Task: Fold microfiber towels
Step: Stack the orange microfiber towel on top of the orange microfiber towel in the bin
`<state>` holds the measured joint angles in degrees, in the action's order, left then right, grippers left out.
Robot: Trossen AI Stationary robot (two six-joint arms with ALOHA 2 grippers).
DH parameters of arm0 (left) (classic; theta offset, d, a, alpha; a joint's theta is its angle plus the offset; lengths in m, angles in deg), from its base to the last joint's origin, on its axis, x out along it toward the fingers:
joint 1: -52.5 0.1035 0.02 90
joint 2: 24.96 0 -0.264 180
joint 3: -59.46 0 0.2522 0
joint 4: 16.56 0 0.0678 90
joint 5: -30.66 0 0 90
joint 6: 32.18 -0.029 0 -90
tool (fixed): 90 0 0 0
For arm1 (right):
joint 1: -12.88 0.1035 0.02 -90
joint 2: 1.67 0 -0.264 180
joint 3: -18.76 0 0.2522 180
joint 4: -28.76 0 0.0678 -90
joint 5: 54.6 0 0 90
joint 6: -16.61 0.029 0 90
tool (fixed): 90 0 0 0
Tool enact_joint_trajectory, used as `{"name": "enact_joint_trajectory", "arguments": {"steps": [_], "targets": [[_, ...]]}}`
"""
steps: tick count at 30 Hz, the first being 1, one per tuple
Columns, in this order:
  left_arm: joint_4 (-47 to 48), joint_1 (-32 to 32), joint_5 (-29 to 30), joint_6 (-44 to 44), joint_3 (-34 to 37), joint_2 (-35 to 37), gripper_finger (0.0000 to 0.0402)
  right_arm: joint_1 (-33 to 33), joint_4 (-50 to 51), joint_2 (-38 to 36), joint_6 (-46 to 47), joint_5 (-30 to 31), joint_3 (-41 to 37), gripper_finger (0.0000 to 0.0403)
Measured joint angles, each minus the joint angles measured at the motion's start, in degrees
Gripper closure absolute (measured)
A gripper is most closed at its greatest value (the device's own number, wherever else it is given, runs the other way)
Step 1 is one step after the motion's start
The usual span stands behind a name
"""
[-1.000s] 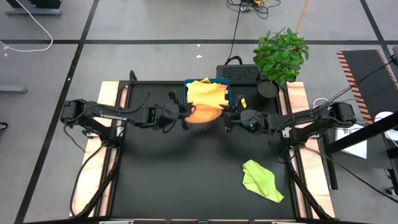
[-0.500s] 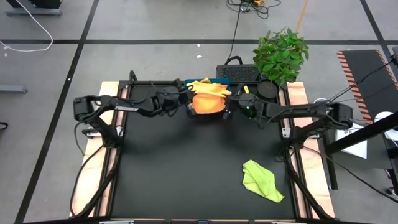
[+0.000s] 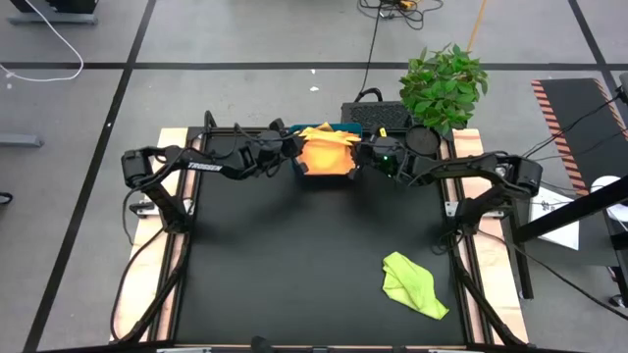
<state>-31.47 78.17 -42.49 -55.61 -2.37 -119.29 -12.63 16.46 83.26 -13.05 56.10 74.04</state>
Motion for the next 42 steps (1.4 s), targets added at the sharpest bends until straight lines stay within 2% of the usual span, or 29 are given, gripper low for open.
{"name": "enact_joint_trajectory", "arguments": {"steps": [7, 13, 21, 25, 27, 28, 31, 36, 42], "targets": [[-0.7, 1.6, -1.1, 2.5, -0.1, -4.4, 0.0395, -3.0, -0.9, 3.4, 1.8, -4.2, 0.0, 0.0403], [-5.4, 2.8, -0.1, 2.1, 0.0, -9.0, 0.0392, -4.2, -6.4, 9.2, 0.0, -3.9, 0.0, 0.0403], [-6.1, 4.1, 1.4, -0.6, 0.0, -9.6, 0.0397, -5.5, -15.1, 14.2, -2.7, -3.3, 0.0, 0.0403], [-6.2, 5.2, 1.4, -1.4, 0.0, -9.6, 0.0385, -6.3, -16.3, 15.3, -3.2, -2.9, 0.2, 0.0402], [-5.8, 5.8, 3.3, -1.2, 0.2, -9.6, 0.0383, -6.8, -16.2, 15.6, -2.9, -2.3, 0.5, 0.04], [-4.6, 6.3, 6.3, -1.0, 0.4, -9.6, 0.0383, -7.0, -16.4, 15.7, -2.3, -1.5, 0.5, 0.0399], [-5.1, 7.6, 8.7, -0.3, 0.2, -9.5, 0.039, -7.5, -16.2, 15.6, -1.4, -1.5, 0.7, 0.0394], [-3.6, 8.7, 4.0, 1.5, 0.2, -9.6, 0.0397, -7.9, -16.1, 15.5, -0.7, -3.1, 0.7, 0.0378], [-3.9, 8.0, 3.5, 1.5, 0.2, -9.6, 0.0363, -7.9, -16.3, 15.6, -1.2, -6.3, 0.7, 0.0348]]}}
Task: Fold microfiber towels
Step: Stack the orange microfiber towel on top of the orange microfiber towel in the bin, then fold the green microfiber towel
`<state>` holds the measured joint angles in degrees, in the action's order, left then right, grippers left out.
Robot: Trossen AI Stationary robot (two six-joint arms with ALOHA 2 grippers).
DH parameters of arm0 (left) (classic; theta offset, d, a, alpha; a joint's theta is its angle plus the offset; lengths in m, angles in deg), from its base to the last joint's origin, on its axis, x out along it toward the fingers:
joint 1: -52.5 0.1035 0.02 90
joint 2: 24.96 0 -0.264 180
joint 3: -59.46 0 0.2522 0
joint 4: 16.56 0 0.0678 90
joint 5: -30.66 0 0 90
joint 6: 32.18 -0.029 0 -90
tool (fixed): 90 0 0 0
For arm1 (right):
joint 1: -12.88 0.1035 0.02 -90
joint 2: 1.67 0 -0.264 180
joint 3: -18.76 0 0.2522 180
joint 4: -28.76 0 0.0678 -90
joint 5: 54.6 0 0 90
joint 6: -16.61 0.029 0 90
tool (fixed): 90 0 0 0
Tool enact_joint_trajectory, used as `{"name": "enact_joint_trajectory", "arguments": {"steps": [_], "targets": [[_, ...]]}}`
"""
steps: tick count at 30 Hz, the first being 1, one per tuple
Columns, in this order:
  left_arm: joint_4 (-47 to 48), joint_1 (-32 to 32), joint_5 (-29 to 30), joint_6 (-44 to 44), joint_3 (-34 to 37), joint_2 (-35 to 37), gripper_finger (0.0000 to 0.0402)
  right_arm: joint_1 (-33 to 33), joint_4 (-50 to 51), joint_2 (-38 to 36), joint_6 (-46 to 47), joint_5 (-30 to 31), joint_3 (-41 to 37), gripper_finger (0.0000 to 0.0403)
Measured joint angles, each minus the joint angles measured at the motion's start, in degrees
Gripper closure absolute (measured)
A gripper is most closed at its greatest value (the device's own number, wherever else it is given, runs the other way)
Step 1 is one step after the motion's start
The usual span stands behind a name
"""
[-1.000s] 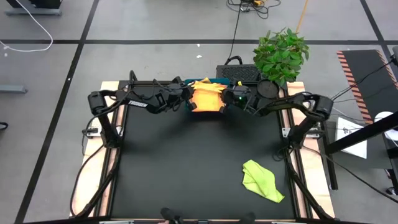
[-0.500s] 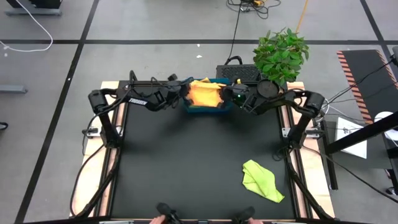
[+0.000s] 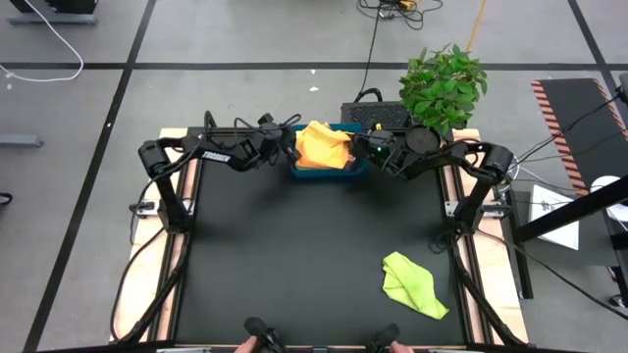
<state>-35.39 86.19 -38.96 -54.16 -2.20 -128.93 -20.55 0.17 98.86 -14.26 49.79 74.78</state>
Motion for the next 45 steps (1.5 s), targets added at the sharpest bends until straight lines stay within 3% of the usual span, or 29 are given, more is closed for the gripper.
{"name": "enact_joint_trajectory", "arguments": {"steps": [7, 16, 19, 24, 29, 35, 42, 45], "targets": [[1.5, -1.8, 1.3, -0.4, 0.0, 3.8, 0.031, 0.1, -0.1, -1.2, -0.2, -0.6, 0.0, 0.028], [13.9, -4.8, 4.2, 1.3, -0.1, 17.1, 0.0273, 1.8, 5.7, -12.9, 6.6, -0.4, -0.1, 0.0203], [18.5, -6.3, 0.8, 4.1, -0.1, 22.6, 0.0273, 3.5, 10.7, -19.1, 10.1, -2.1, -0.1, 0.0197], [22.9, -9.4, -9.6, 7.4, -0.1, 32.5, 0.0273, 8.8, 24.3, -30.7, 12.5, -11.8, 0.0, 0.0204], [26.3, -15.3, -15.7, 11.1, 0.5, 41.2, 0.0273, 19.6, 38.8, -40.6, 15.2, -8.3, 0.0, 0.0213], [16.7, -26.1, -16.1, 13.1, 11.2, 48.0, 0.0273, 33.4, 50.9, -43.2, 24.8, -0.5, 0.0, 0.0218], [-5.7, -36.4, -16.0, 19.5, 27.4, 50.8, 0.0273, 43.4, 66.1, -40.1, 44.4, -1.6, 0.0, 0.0218], [-11.6, -39.3, -15.4, 21.3, 32.5, 49.7, 0.0273, 46.9, 72.2, -38.3, 53.9, -6.5, 0.0, 0.0218]]}}
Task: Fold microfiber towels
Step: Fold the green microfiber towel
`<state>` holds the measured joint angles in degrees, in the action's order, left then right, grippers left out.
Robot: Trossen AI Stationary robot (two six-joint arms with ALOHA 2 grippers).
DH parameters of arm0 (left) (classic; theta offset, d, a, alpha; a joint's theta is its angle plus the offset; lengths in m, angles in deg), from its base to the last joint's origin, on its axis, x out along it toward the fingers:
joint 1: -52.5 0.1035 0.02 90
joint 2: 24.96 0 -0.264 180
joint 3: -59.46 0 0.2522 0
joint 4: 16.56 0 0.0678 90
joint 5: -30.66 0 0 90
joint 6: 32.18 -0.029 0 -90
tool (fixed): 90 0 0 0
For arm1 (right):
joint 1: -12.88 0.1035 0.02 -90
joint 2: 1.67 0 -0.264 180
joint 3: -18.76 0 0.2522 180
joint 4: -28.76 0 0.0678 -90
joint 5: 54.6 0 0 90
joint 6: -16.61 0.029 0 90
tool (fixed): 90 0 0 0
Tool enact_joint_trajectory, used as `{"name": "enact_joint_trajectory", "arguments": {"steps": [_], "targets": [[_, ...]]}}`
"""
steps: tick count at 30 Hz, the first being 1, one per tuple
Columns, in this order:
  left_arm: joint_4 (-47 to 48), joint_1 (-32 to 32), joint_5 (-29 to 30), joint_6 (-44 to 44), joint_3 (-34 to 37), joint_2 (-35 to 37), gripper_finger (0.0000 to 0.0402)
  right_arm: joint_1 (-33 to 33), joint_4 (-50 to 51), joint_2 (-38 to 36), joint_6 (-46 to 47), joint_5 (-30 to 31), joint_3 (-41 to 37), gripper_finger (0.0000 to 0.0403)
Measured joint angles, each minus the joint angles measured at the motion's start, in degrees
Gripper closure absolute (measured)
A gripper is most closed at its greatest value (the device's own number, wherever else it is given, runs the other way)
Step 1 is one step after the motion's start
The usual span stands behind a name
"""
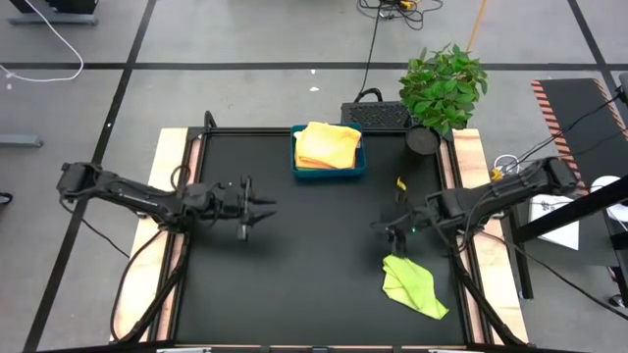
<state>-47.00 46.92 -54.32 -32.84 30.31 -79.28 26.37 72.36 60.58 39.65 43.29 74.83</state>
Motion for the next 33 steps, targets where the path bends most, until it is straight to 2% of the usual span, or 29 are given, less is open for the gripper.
{"name": "enact_joint_trajectory", "arguments": {"steps": [3, 7, 15, 27, 33], "targets": [[-3.1, -2.2, 2.0, 2.0, 3.6, -1.3, 0.0273, 3.3, 3.0, 1.8, 8.6, -3.7, 0.0, 0.0224], [-5.2, -4.2, 4.6, 2.9, 5.1, -3.5, 0.0273, 6.1, 2.7, 4.3, 15.1, -6.6, 0.0, 0.0241], [-6.9, -7.3, 4.5, 2.5, 5.0, -8.3, 0.0273, 6.8, 3.6, 9.9, 28.4, -12.8, 0.0, 0.0258], [-6.4, -8.7, 4.5, 2.7, 5.0, -14.9, 0.0273, 6.8, 1.1, 13.8, 39.6, -22.7, 0.1, 0.0243], [-6.4, -8.7, 4.6, 2.3, 5.0, -18.1, 0.0273, 6.9, 1.3, 13.8, 42.3, -23.1, 0.1, 0.0243]]}}
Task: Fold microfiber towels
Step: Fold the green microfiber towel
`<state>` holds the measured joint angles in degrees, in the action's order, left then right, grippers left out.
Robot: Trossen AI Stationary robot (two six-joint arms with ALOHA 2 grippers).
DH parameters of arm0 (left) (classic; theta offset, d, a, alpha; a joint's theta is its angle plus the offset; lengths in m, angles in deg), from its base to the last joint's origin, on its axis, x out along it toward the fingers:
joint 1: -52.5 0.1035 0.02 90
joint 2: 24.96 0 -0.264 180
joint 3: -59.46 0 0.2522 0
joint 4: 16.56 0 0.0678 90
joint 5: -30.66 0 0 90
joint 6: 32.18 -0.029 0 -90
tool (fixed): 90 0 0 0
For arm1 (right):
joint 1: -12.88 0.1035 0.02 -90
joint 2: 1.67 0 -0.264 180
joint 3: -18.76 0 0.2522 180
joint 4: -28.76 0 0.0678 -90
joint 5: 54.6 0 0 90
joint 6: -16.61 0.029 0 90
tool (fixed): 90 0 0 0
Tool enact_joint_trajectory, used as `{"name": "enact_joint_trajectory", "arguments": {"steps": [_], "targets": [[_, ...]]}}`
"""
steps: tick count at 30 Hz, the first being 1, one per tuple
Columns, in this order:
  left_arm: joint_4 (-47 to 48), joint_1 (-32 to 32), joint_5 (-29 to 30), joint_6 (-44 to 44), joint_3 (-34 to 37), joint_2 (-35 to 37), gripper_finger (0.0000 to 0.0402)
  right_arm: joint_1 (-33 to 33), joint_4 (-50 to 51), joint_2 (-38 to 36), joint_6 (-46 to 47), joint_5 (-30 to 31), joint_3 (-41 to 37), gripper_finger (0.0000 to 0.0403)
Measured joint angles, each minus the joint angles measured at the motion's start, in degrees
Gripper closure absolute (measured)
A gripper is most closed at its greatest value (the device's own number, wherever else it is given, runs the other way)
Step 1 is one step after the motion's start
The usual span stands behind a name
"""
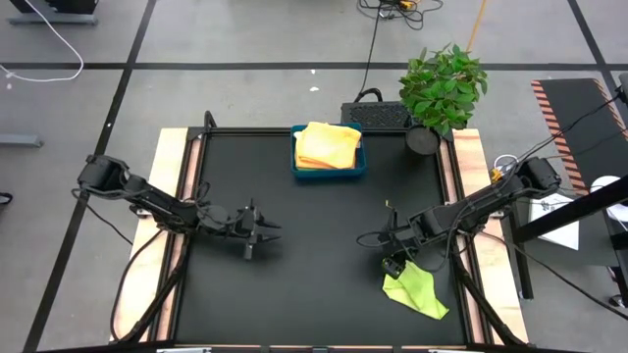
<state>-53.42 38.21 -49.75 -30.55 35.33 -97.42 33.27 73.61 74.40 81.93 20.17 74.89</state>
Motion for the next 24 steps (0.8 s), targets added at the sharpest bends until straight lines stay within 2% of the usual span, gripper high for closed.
{"name": "enact_joint_trajectory", "arguments": {"steps": [8, 13, 18, 24], "targets": [[0.1, 0.0, 0.0, -0.1, 0.0, -2.0, 0.0273, 0.0, 1.6, 0.0, -1.4, 4.9, 0.0, 0.0289], [-0.1, 0.0, 0.0, 0.0, 0.0, -2.0, 0.0273, 0.0, 6.1, 0.0, -0.8, 4.5, 0.0, 0.0302], [-0.1, 0.0, 0.0, 1.3, 0.0, -2.0, 0.0273, 0.0, 10.8, 0.0, 0.2, 2.6, 0.0, 0.0273], [-0.1, 0.0, 0.8, 1.7, 0.0, -2.0, 0.0273, 0.0, 0.9, 0.0, 0.6, 3.0, 0.0, 0.0212]]}}
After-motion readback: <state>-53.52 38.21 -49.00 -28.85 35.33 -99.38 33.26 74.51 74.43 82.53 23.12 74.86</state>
